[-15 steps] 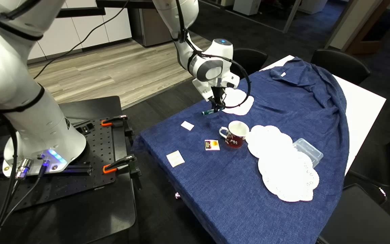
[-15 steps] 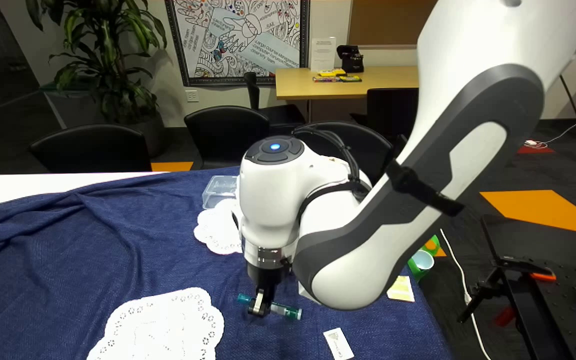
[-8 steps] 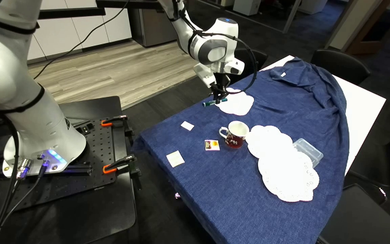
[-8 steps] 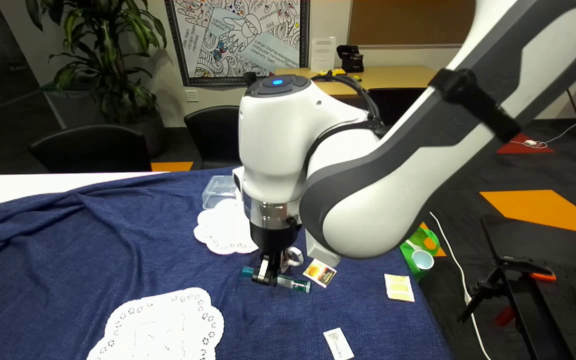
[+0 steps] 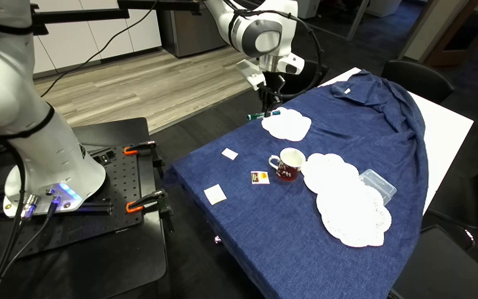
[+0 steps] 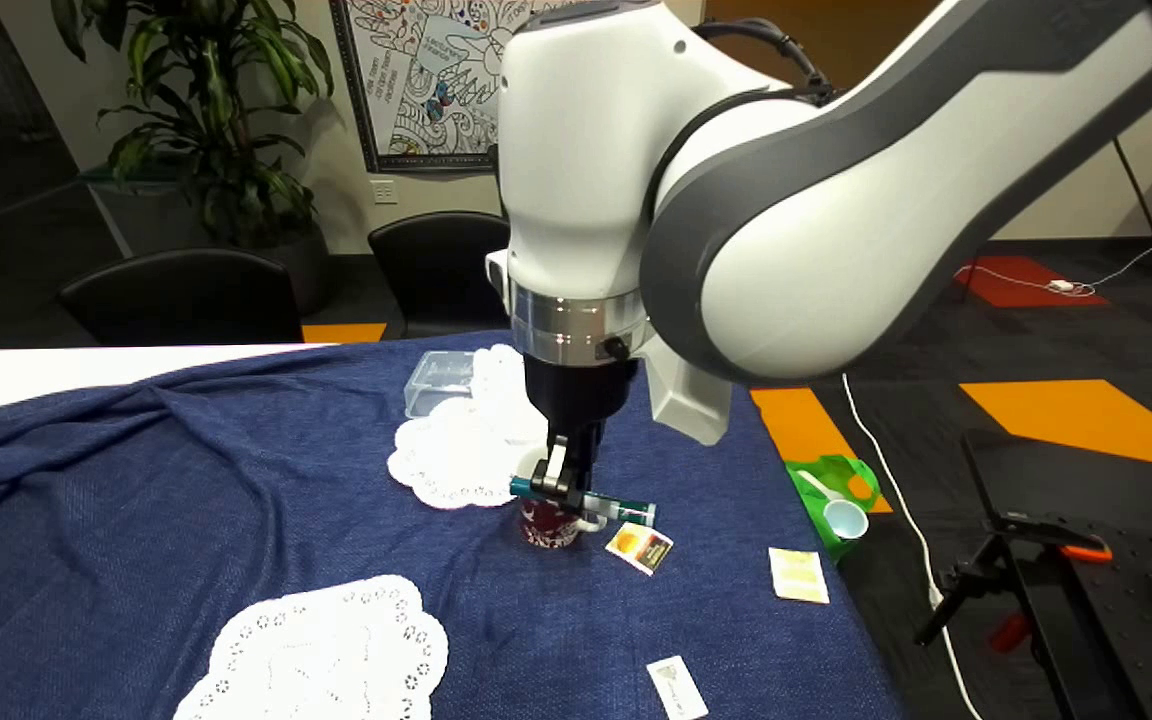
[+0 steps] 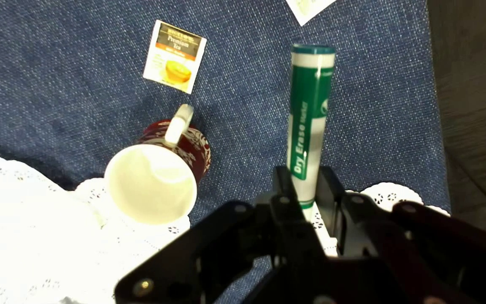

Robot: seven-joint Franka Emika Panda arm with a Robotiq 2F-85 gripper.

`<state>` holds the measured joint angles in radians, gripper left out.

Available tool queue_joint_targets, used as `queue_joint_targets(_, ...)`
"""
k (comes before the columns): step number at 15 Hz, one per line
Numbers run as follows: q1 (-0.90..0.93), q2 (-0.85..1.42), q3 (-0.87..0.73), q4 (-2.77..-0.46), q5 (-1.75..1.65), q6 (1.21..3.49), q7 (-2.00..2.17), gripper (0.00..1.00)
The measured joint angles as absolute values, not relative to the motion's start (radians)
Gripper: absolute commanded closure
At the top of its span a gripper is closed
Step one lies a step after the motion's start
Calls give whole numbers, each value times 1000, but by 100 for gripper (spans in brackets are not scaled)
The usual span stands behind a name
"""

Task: Pick up the marker from the table and put it inside the maroon mug

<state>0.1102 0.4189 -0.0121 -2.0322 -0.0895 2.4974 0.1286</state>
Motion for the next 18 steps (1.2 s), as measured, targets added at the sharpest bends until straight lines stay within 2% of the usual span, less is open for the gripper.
queue_joint_targets(5, 110, 359, -10, -2090, -89, 2493, 127, 81)
queue_joint_targets(6, 110, 358, -10, -2091, -89, 2493, 127, 95)
queue_joint_targets(12, 121, 363, -26, -2091, -154, 2502, 191, 95)
queue_joint_targets(18, 223, 370, -151, -2079, -454, 2512, 574, 95)
